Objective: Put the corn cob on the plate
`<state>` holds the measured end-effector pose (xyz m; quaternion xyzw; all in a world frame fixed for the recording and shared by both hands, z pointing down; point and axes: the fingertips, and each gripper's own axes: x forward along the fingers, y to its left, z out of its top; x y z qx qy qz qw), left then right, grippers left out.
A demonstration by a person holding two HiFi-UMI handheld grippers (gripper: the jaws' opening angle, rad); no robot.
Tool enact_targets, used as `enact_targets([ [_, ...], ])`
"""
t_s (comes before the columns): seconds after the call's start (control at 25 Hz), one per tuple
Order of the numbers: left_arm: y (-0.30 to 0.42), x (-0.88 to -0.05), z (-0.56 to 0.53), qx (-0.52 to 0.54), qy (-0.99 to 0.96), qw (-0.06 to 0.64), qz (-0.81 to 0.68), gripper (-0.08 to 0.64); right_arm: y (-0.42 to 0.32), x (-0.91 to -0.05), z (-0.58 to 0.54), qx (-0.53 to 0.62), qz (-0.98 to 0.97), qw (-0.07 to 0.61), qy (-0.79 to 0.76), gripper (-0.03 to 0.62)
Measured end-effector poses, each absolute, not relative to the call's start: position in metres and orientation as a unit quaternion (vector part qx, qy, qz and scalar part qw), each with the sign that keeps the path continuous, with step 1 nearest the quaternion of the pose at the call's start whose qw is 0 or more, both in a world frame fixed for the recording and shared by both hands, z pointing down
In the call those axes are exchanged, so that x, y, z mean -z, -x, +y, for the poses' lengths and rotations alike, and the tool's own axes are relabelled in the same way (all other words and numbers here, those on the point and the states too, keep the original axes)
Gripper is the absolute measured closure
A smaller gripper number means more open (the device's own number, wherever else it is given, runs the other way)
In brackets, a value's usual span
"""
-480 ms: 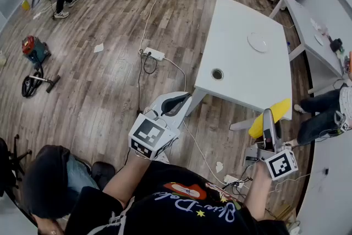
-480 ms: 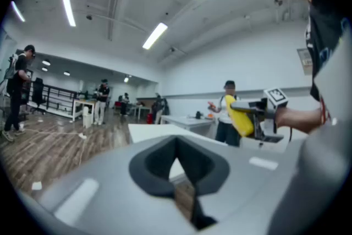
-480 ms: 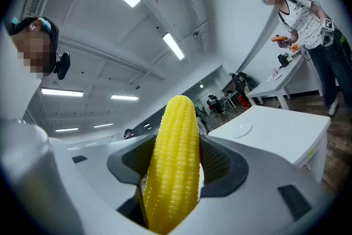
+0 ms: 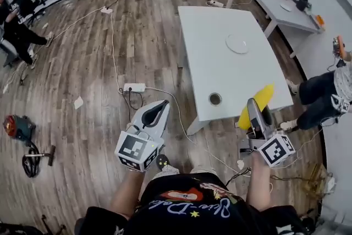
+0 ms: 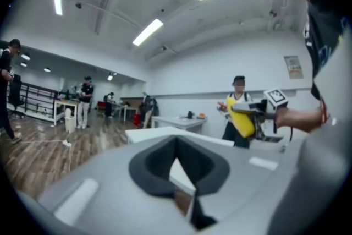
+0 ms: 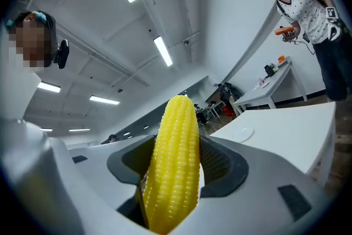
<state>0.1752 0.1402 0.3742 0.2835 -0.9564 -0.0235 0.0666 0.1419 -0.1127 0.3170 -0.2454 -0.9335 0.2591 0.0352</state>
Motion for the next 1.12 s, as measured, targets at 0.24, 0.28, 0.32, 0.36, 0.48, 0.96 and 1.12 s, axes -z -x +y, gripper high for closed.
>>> enact_targets([
  [0.24, -0.117, -0.367, 0.147, 0.016, -0.319, 0.062, -0.946, 0.574, -0.113, -0.330, -0.118, -0.263, -0.946, 0.048, 0.184, 0.332],
  [0.28, -0.106, -0.367, 0.142, 0.015, -0.328, 0.062, -0.943, 0.574, -0.106, -0.331, -0.123, -0.264, -0.947, 0.046, 0.175, 0.333],
  [0.32, -0.094, -0.366, 0.138, 0.011, -0.336, 0.062, -0.940, 0.574, -0.097, -0.331, -0.127, -0.266, -0.949, 0.043, 0.167, 0.332],
  [0.36, -0.081, -0.366, 0.135, 0.007, -0.345, 0.064, -0.937, 0.574, -0.086, -0.332, -0.131, -0.268, -0.949, 0.039, 0.159, 0.333],
  [0.48, -0.036, -0.365, 0.133, -0.006, -0.365, 0.069, -0.928, 0.574, -0.047, -0.338, -0.135, -0.277, -0.950, 0.029, 0.141, 0.333],
  [0.96, 0.160, -0.343, 0.065, -0.029, -0.486, 0.036, -0.872, 0.574, 0.090, -0.341, -0.158, -0.280, -0.958, 0.009, 0.068, 0.333],
  [1.12, 0.206, -0.358, 0.042, -0.020, -0.537, 0.048, -0.842, 0.574, 0.142, -0.360, -0.157, -0.238, -0.969, 0.047, 0.053, 0.332],
])
